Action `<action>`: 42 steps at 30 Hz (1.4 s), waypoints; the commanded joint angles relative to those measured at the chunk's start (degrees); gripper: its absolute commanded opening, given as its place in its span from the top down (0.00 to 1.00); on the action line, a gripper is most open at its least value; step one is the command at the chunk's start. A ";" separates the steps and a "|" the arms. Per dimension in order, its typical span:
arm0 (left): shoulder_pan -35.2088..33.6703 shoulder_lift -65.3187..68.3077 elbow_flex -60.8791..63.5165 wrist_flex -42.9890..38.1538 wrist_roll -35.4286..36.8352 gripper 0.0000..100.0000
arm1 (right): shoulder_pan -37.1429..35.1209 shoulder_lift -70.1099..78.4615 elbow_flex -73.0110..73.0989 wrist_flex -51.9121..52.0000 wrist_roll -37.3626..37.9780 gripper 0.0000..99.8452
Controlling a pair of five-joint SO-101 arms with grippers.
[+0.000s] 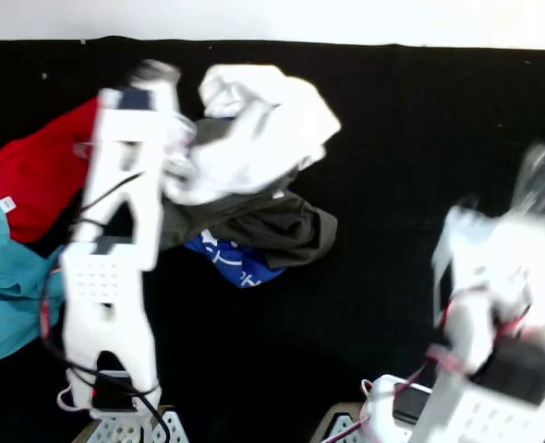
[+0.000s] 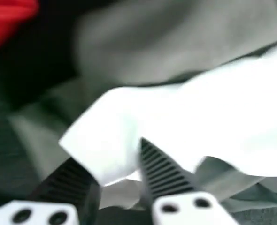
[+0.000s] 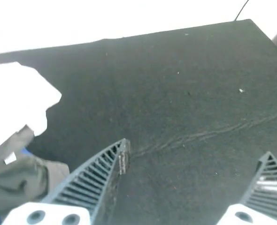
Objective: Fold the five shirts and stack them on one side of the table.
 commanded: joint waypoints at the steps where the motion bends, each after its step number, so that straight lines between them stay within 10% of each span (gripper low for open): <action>1: -8.04 -0.48 -14.11 7.47 -0.09 0.99 | 0.40 6.02 -5.58 0.40 -3.87 0.60; 9: -31.25 -3.56 -50.51 12.66 -10.73 0.99 | -3.91 14.29 -5.41 0.48 -5.36 0.60; 22: -64.31 -7.34 -49.80 -8.53 -17.76 0.99 | -25.01 27.03 -5.32 0.48 -5.27 0.60; 33: -55.34 0.57 -49.80 13.54 -22.07 0.77 | -41.63 44.26 -8.04 0.31 -5.27 0.60; 42: -45.67 -2.59 -49.27 13.45 -21.71 0.72 | -45.67 53.58 -17.89 0.04 -5.27 0.60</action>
